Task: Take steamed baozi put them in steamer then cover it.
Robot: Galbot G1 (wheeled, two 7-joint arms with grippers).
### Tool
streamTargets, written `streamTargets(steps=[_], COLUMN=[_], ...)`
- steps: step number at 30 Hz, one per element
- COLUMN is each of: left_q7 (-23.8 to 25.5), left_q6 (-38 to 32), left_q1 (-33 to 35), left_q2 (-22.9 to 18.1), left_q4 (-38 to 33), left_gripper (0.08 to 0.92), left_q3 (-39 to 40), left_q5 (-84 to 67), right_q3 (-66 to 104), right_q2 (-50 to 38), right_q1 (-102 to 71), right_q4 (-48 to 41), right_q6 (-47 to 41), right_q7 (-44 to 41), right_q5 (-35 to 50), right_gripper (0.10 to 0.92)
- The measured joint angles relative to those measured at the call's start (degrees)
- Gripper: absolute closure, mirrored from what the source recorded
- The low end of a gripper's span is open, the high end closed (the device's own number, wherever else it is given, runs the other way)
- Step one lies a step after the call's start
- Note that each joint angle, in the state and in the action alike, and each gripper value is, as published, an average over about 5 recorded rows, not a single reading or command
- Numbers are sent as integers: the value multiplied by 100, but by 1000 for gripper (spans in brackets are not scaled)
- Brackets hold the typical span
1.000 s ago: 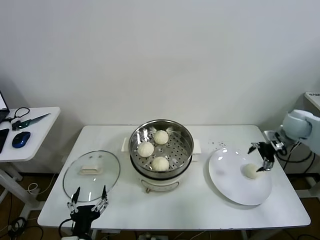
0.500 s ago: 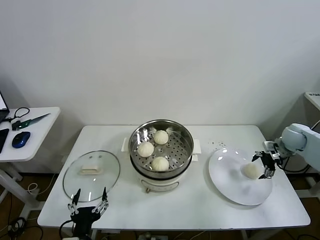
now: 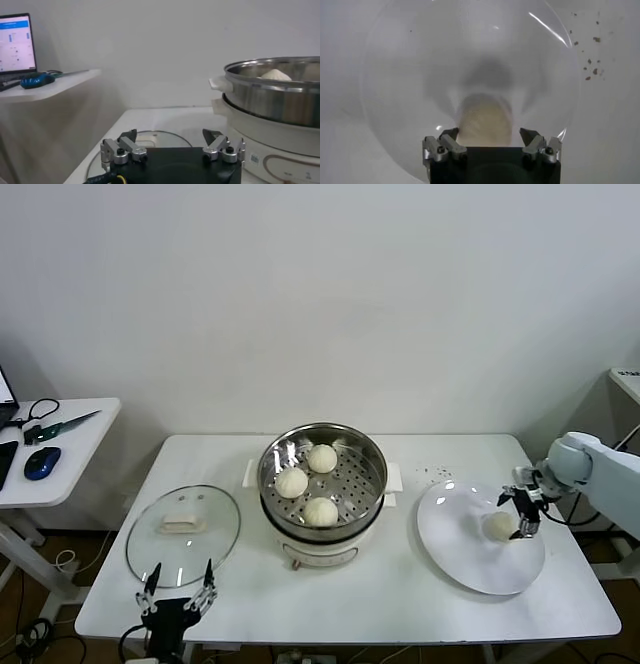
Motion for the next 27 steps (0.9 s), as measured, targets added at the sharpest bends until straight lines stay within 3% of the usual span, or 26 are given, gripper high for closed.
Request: streamTargets(steps=[8,17,27], left_q7=[0,1,19], left_q6=[11,35,92], left_q1=[-17,-23,-75], left_q2=[7,8,22], left_q4=[9,-9,-62], left_gripper=[177,177,177], left_q3=[5,22,93], left_q5=[-39,-49,-45], right_q3=[-33,-296,-2084], right_q2=[44,46,306], right_q1=[31,367,2594], right_q4=[-78,53,1052], right_q6=[-14,-136,-505], right_q7=[-74,-107,-209], right_q5=[-53,101,1281], right_gripper=[325,359,364])
